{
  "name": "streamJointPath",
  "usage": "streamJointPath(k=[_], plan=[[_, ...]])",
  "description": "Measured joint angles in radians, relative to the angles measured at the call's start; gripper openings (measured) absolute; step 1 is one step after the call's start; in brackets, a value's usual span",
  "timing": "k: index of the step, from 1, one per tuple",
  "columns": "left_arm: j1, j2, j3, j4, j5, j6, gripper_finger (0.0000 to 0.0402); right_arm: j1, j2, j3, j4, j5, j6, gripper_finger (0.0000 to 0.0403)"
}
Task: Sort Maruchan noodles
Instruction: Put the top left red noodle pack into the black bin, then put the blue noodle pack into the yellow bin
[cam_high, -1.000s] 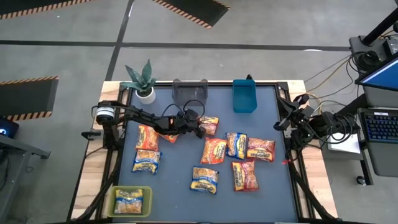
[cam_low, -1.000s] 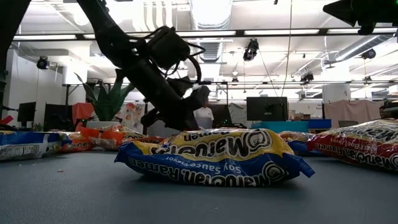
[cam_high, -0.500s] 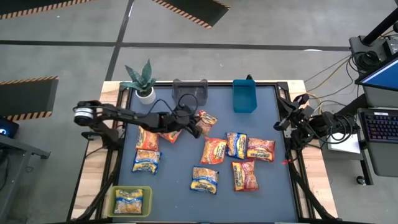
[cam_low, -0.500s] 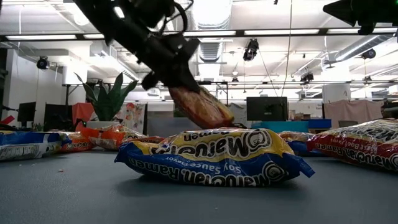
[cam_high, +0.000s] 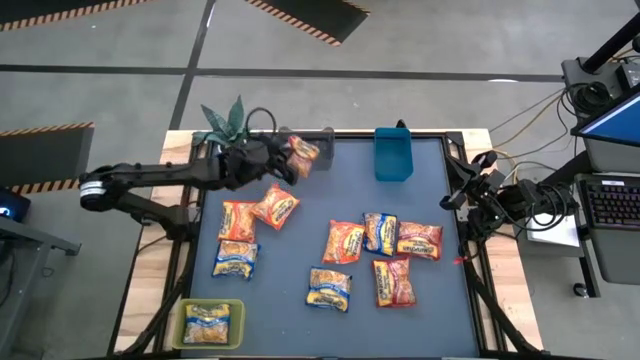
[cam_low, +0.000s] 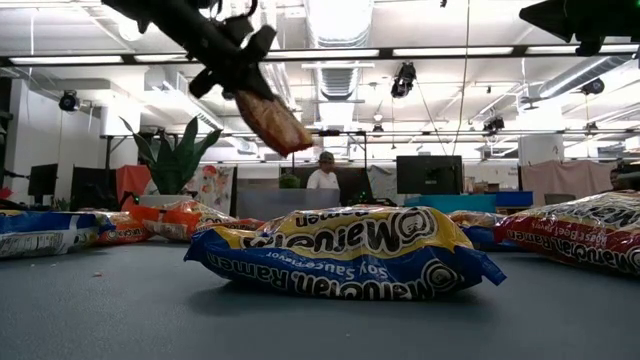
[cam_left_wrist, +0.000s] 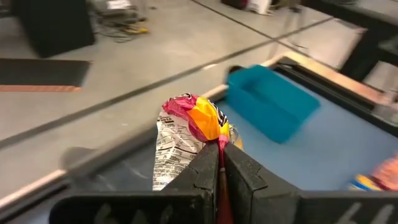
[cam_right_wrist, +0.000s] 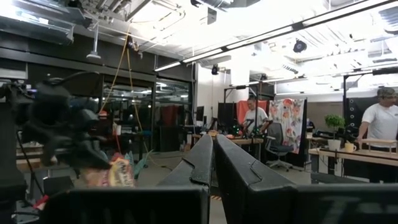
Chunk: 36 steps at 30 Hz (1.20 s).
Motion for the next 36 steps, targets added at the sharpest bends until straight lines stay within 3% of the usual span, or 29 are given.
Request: streamJointPath(k=[8,12,16,26,32,36], plan=[[0.170,0.082,0.020,-0.013,0.001,0.044,0.0000,0.000,0.000,0.000,0.000,0.001,-0.008,0.0009],[0.211,0.174,0.115,-0.047,-0.002,0.071,0.0000,0.000,0.000,0.000,0.000,0.004,-0.012,0.0009],[0.242,0.288,0.241,-0.210,-0.044,0.086,0.0000,0.000,0.000,0.000,-0.001,0.029,-0.022,0.0009],[0.239,0.461,0.425,-0.401,-0.129,0.100,0.0000,0.000,0.000,0.000,-0.004,0.080,-0.045,0.0009],[0.223,0.471,0.419,-0.412,-0.120,0.102,0.0000,0.000,0.000,0.000,-0.006,0.087,-0.047,0.0009],[0.201,0.470,0.391,-0.413,-0.040,0.123,0.0000,0.000,0.000,0.000,-0.006,0.087,-0.047,0.0009]])
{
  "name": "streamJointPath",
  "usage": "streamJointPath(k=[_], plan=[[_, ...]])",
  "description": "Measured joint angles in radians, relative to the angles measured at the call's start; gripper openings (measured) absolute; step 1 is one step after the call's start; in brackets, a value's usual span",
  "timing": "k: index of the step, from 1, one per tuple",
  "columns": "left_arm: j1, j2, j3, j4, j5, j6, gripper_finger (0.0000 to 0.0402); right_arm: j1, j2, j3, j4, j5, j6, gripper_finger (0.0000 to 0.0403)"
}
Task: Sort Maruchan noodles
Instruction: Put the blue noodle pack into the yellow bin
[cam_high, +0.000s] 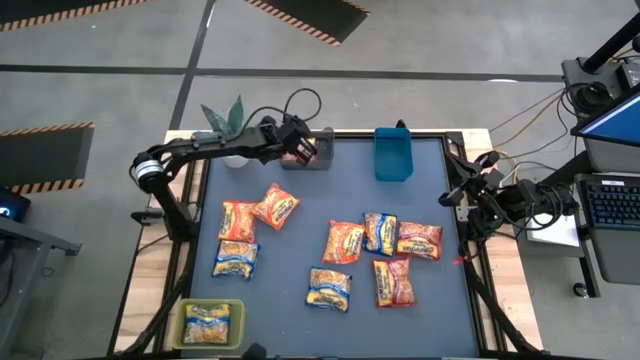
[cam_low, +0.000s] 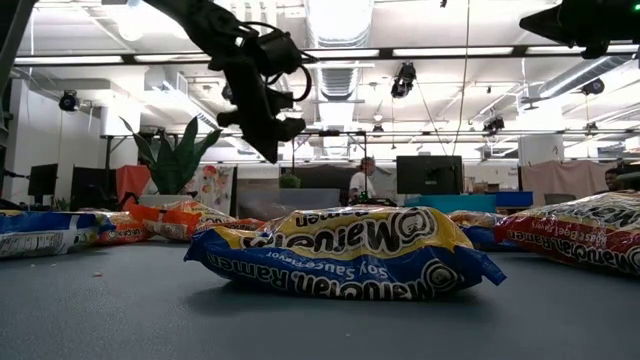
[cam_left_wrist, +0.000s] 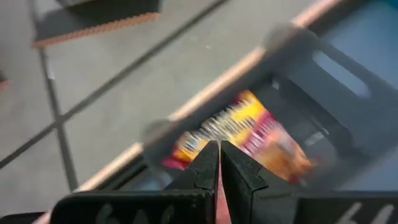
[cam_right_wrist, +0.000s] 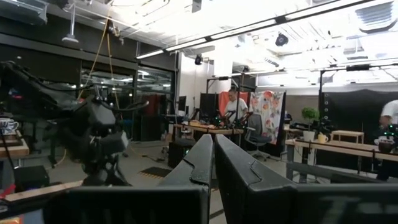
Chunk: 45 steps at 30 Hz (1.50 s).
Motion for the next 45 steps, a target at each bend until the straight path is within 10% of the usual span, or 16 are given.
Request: streamJointPath(k=[11,20,30,38,45], plan=[[-0.206,-0.018,-0.020,0.008,0.086,0.081,0.0000,0.000,0.000,0.000,0.000,0.000,0.005,0.0009],[-0.428,-0.044,-0.071,0.007,0.625,0.314,0.0000,0.000,0.000,0.000,0.003,0.000,0.031,0.0009],[-0.550,-0.049,-0.164,0.045,0.621,0.255,0.0000,0.000,0.000,0.000,0.004,-0.047,0.167,0.0009],[-0.563,-0.113,-0.251,0.109,0.618,0.343,0.0000,0.000,0.017,0.000,-0.128,-0.368,0.525,0.0009],[-0.531,-0.196,-0.297,0.175,0.616,0.515,0.0000,0.000,0.180,0.000,-0.089,-0.412,0.813,0.0009]])
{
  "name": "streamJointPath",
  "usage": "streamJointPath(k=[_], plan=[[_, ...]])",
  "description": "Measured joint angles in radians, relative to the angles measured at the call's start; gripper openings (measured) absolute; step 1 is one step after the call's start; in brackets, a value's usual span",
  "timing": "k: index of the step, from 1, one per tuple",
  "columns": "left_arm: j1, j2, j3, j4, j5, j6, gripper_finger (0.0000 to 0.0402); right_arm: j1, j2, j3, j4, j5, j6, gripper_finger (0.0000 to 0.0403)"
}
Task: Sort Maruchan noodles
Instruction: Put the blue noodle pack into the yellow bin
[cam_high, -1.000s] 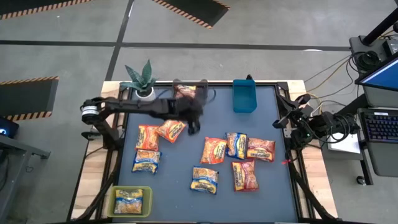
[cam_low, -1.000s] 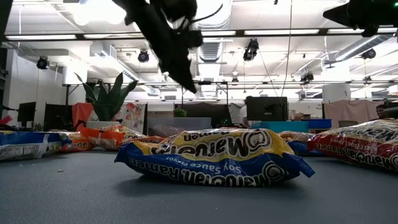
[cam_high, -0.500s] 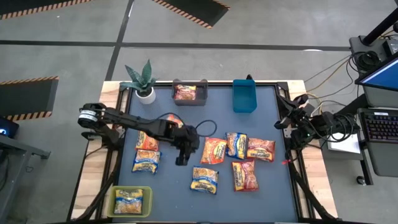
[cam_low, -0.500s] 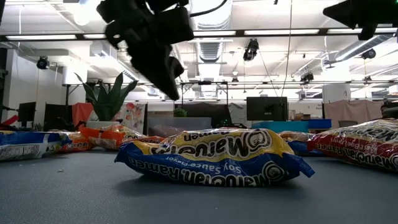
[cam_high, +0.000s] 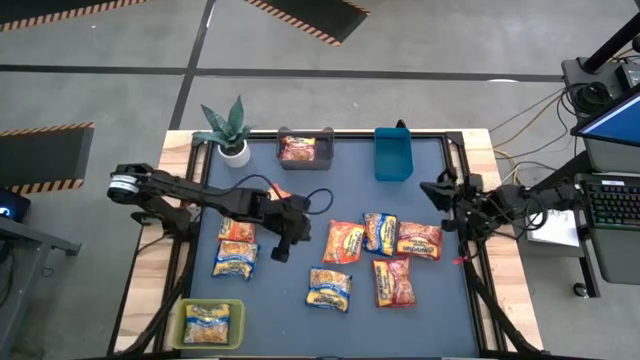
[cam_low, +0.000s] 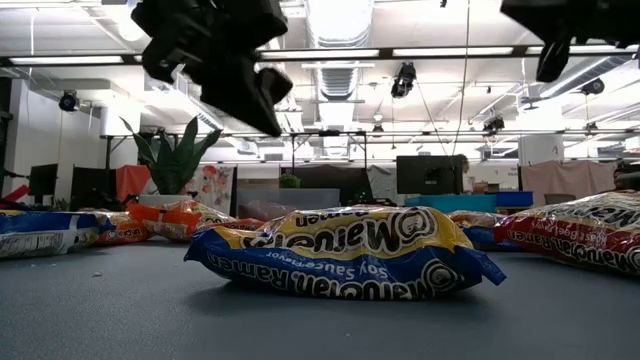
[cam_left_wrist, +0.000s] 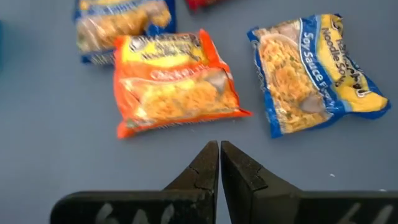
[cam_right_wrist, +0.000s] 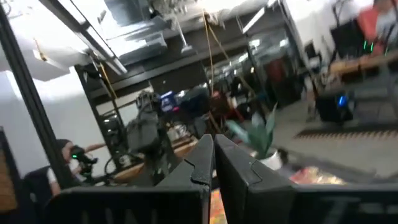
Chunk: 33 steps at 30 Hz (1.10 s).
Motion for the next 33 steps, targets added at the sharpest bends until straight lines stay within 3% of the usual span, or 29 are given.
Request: streamJointPath(k=[5,9,17,21,25,33], plan=[[0.046,-0.023,0.003,0.010,0.000,0.038,0.0000,0.000,0.157,0.036,0.017,-0.008,0.143,0.0009],[0.079,-0.022,0.003,0.009,0.000,0.039,0.0000,0.001,0.274,0.125,-0.073,-0.030,0.216,0.0009],[0.109,-0.021,0.003,0.012,0.000,0.043,0.0000,0.000,0.486,0.429,-0.784,-0.031,0.569,0.0009],[0.109,-0.018,0.002,0.023,0.000,0.043,0.0000,0.000,0.622,0.528,-1.089,-0.122,0.727,0.0009],[0.109,-0.018,-0.003,0.073,0.004,0.017,0.0000,0.000,0.757,0.562,-1.161,-0.236,0.754,0.0009],[0.083,-0.018,-0.039,0.101,0.123,-0.074,0.0000,0.000,0.945,0.570,-1.156,-0.271,0.730,0.0009]])
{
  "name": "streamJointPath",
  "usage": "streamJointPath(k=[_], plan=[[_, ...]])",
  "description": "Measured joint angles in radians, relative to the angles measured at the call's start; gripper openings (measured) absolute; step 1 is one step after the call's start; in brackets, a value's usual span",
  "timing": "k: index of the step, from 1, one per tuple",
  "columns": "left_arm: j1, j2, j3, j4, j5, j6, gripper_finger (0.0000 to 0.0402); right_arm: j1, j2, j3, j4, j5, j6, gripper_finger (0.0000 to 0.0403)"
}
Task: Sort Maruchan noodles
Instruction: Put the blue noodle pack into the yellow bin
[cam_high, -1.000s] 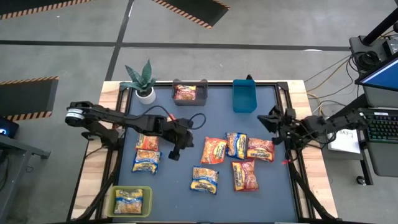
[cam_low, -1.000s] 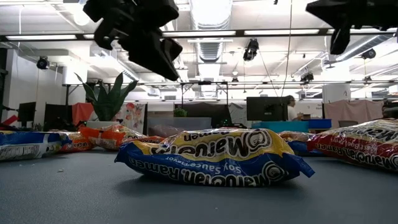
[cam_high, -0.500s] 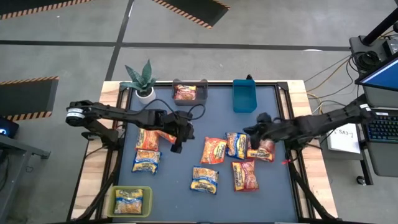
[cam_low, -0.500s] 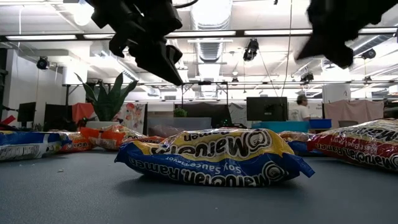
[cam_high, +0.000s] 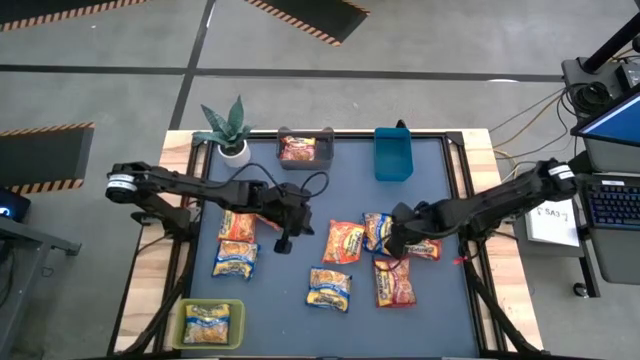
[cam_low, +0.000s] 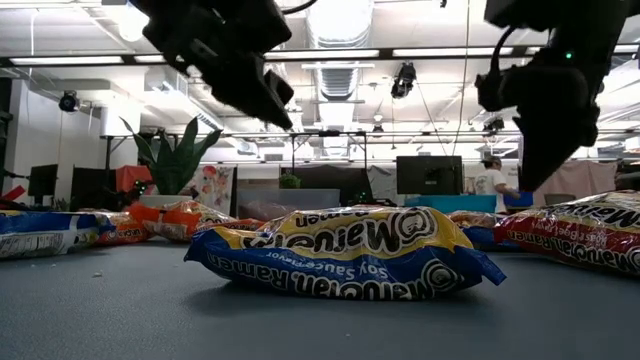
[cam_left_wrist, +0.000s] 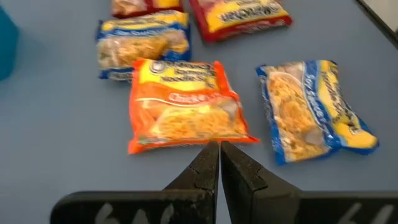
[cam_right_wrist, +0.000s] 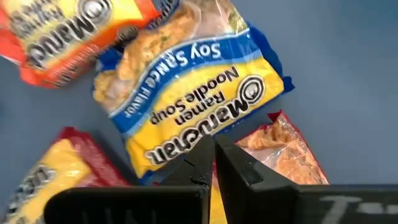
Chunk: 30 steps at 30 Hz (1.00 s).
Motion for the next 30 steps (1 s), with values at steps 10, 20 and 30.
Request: streamJointPath(k=[10,20,30], plan=[[-0.004,0.000,-0.114,0.147,0.000,-0.067,0.0000,-0.040,0.108,0.000,0.094,0.001,-0.036,0.0009],[-0.004,0.000,-0.119,0.238,0.001,-0.081,0.0000,-0.146,0.255,0.002,0.417,0.019,-0.240,0.0009],[-0.004,0.005,-0.119,0.320,-0.072,-0.150,0.0000,-0.213,0.266,0.057,0.764,0.147,-0.571,0.0009]])
